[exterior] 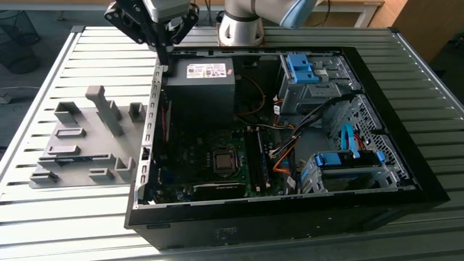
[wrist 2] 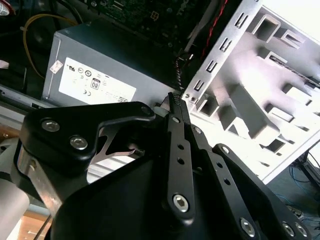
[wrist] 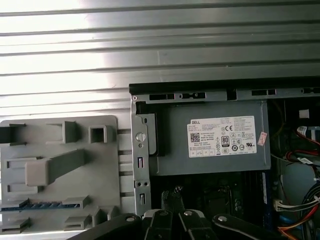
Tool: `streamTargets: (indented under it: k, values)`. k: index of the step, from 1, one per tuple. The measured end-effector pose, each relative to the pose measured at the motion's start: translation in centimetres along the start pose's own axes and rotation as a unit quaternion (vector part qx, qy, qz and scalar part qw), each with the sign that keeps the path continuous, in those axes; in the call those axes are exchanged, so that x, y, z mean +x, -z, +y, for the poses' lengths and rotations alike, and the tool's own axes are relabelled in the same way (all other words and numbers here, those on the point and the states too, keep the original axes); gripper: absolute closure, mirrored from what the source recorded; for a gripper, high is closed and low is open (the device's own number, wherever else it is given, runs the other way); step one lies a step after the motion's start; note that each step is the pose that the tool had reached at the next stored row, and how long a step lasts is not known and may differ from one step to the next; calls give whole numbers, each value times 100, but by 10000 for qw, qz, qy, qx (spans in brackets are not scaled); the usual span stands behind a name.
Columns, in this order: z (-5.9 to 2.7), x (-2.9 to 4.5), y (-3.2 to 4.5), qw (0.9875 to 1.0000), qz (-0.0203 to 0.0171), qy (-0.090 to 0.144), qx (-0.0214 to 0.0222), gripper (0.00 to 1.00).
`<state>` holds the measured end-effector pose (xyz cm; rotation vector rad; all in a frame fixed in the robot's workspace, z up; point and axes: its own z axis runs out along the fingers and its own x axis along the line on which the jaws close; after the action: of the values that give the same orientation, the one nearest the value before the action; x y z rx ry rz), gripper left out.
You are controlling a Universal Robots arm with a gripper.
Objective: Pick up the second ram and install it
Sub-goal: 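Reach for the second ram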
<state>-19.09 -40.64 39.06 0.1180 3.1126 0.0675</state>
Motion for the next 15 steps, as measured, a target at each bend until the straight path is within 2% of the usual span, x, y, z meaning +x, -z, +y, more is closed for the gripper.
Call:
streamTargets:
  k: [5, 11, 15]
  values:
    - [-54, 70, -1, 10000, -1, 0, 1, 89]
    - [-72, 153, -5, 10000, 0, 0, 1, 89]
    - [-74, 167, -7, 10000, 0, 1, 0, 89]
